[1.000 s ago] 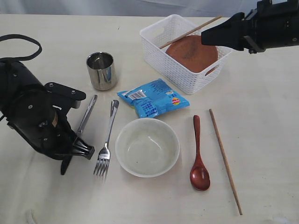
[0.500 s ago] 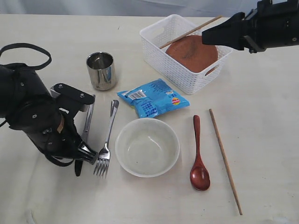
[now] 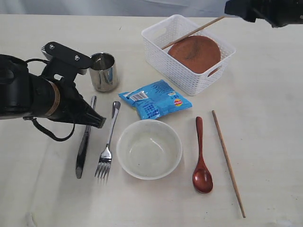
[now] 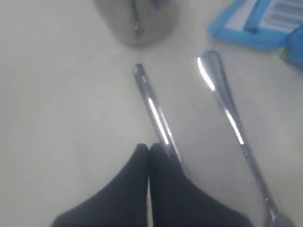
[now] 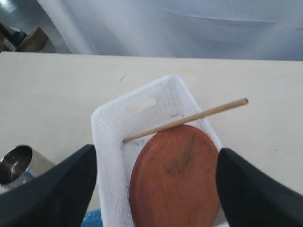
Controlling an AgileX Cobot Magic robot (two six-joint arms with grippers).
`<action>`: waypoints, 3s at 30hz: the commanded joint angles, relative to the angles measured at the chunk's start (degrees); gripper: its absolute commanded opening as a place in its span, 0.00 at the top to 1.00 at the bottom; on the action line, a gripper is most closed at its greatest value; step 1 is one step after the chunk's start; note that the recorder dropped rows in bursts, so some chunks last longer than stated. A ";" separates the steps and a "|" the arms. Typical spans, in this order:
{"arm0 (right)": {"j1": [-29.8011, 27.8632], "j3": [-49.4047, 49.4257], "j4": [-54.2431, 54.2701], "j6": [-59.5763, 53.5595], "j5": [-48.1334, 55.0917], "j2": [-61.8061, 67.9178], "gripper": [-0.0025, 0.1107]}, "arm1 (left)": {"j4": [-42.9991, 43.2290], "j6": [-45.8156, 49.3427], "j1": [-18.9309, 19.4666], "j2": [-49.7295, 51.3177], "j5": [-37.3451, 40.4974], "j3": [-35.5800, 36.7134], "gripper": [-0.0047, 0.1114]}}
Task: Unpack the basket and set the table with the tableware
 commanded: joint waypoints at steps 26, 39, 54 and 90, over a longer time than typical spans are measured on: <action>-0.11 -25.13 19.29 -6.01 2.56 35.43 0.39 | 3.94 0.48 12.32 -2.22 -40.35 0.16 0.96; 2.49 -28.60 19.29 -4.68 4.16 38.15 0.39 | 3.94 0.73 12.32 -2.22 -40.36 0.16 0.96; 2.69 -28.60 19.29 -2.52 2.68 38.15 0.94 | 3.94 0.89 12.32 -2.22 -40.36 0.16 0.96; 2.40 -31.39 -51.68 59.29 14.42 -2.17 0.98 | 3.94 1.09 12.32 -2.22 -39.32 0.90 0.96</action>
